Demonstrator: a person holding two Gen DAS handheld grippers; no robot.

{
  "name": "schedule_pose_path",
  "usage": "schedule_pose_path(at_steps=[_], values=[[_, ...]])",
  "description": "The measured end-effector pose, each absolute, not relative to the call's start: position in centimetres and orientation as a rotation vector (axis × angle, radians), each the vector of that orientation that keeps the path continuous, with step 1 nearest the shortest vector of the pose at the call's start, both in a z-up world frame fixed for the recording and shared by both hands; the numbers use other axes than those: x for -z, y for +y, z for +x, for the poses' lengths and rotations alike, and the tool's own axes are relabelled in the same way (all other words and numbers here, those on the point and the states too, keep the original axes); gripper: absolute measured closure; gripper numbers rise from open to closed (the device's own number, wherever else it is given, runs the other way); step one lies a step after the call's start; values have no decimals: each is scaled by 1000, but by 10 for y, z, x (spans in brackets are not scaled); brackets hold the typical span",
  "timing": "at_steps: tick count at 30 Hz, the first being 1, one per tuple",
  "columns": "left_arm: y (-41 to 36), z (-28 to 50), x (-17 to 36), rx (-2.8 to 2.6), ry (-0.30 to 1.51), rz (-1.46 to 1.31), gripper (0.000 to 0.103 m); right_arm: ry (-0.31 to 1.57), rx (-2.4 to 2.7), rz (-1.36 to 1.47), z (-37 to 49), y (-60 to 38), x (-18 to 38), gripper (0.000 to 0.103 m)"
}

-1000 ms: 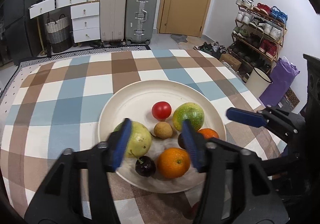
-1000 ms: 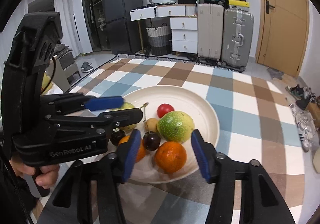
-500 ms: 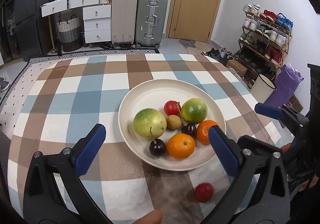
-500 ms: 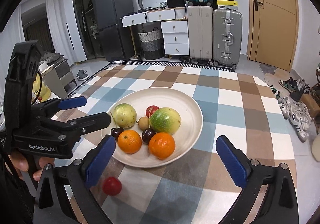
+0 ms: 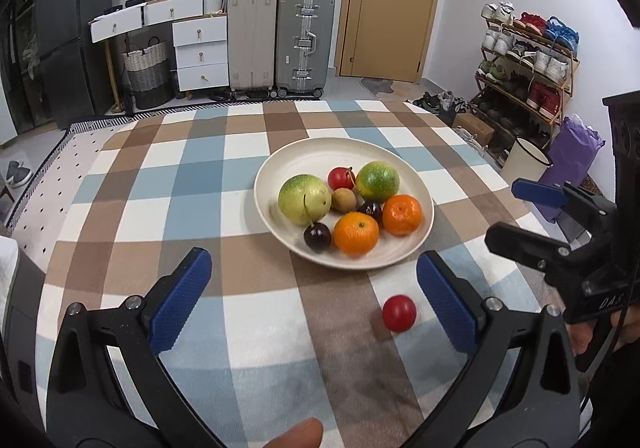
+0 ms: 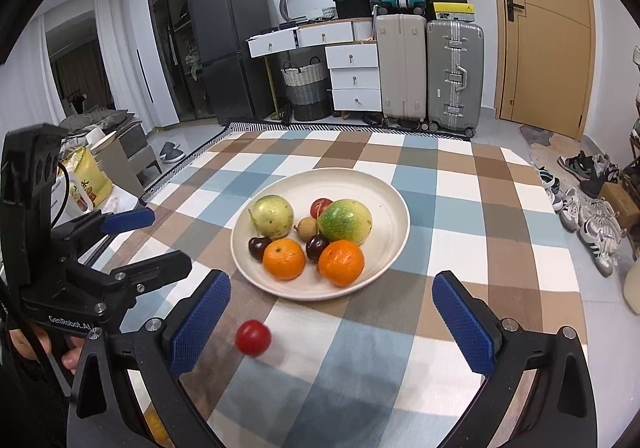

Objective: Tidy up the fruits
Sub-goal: 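Withdraw both grippers and move the left gripper to the yellow round fruit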

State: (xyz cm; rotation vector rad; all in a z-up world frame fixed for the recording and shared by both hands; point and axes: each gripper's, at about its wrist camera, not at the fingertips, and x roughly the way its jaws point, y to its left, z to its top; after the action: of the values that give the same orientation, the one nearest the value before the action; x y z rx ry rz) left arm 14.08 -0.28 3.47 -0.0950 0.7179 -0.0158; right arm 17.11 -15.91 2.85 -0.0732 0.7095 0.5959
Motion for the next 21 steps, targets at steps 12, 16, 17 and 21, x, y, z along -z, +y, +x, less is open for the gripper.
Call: schedule_pose_path(at_steps=[12,16,17,21], values=[[-2,79,-27,-12,742,-88,1,746,-594,-86,131,-171,-28,0],[-2,63,-18,-14,762,-93,1,765,-595,-95,119,-174,-21,0],[-3,57,-15,-17,772,-98,1,769,-598,-92,116,-174,-19,0],[-8,44,-8,-6,786,-97,1,789,-605,-95,108,-173,-10,0]])
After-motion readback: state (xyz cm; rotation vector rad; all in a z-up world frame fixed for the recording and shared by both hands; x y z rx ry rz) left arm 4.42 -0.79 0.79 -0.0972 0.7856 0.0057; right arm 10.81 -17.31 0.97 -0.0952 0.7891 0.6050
